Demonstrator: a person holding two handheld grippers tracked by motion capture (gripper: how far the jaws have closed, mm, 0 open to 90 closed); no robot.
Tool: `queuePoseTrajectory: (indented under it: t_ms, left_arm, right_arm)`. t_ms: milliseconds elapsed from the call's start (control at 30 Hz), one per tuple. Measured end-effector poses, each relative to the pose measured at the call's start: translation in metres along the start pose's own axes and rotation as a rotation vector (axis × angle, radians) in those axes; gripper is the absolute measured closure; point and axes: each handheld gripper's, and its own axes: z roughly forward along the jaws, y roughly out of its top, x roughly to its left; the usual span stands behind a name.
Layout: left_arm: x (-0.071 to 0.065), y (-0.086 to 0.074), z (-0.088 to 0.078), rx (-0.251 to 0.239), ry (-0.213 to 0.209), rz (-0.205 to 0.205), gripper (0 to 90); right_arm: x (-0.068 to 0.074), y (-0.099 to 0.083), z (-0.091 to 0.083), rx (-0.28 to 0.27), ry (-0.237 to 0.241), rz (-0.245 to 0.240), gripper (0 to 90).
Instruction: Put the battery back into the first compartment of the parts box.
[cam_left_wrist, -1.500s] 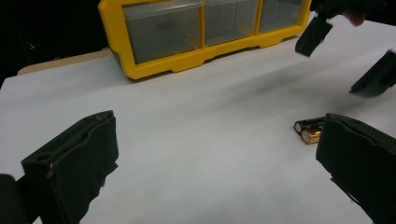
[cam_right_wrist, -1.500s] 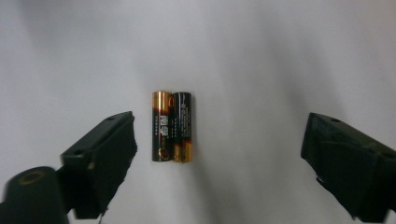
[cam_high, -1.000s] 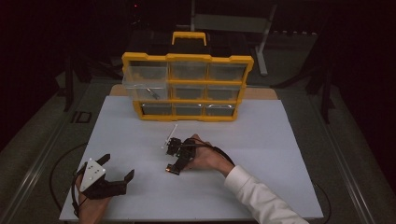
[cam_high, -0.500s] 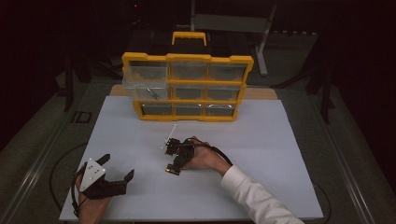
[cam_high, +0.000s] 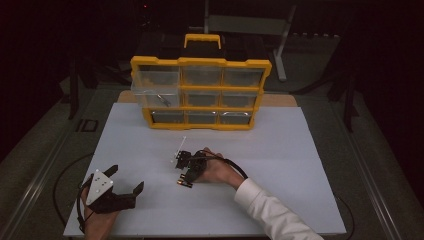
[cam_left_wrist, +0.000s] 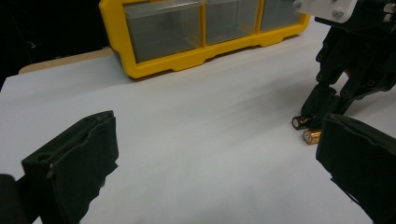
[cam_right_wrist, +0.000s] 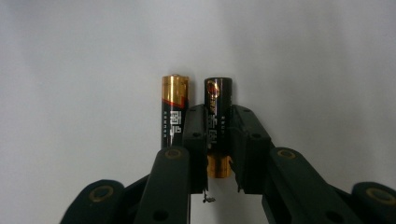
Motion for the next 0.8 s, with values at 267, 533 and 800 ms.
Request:
queuePoseTrajectory:
  t_ms: [267, 533, 800]
  left_arm:
    - [0.0003, -0.0001, 0.0002, 0.001, 0.0, 0.001, 0.0]
    - [0.0002, 0.0, 0.0, 0.001, 0.001, 0.001, 0.0]
    - [0.0004, -0.0001, -0.0002, -0.001, 0.001, -0.001, 0.0]
  right_arm:
    - [-0.0018, -0.0004, -0.0003, -0.003, 0.011, 0.003, 76.8]
    - [-0.0026, -0.0006, -0.0006, -0.015, 0.01, 0.022, 76.8]
    - [-0.0035, 0.0002, -0.0025, -0.019, 0.002, 0.021, 76.8]
